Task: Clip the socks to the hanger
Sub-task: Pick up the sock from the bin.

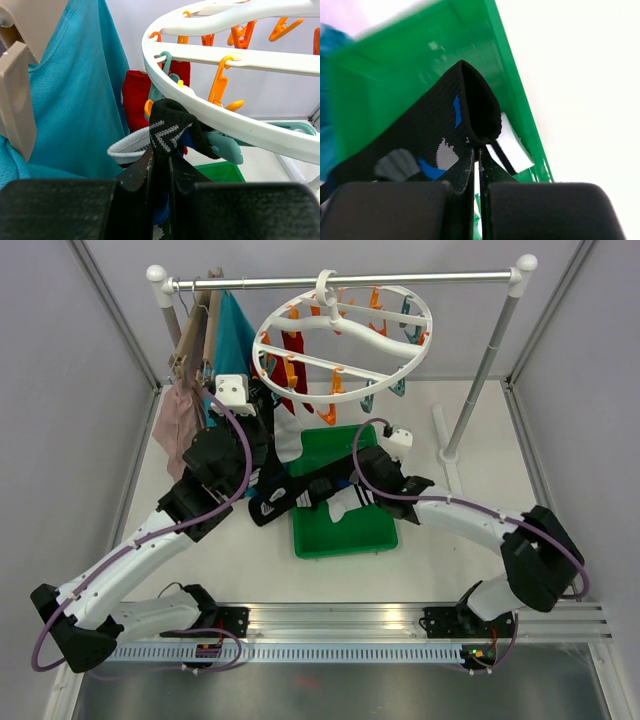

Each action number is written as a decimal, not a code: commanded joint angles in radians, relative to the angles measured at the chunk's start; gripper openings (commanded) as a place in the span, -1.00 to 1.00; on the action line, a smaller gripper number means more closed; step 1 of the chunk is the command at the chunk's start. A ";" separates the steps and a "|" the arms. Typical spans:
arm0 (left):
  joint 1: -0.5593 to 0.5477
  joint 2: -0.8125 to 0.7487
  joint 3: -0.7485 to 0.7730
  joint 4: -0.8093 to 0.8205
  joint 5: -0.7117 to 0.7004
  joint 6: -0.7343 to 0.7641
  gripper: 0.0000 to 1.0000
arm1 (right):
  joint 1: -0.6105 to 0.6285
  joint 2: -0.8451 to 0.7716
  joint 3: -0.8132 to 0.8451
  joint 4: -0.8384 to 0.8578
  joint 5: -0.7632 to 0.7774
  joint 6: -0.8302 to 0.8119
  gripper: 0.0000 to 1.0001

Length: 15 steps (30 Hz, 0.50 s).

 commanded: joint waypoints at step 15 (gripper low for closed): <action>0.005 -0.021 0.001 0.036 0.093 -0.042 -0.57 | 0.100 -0.568 0.076 -0.007 -0.008 -0.505 -0.99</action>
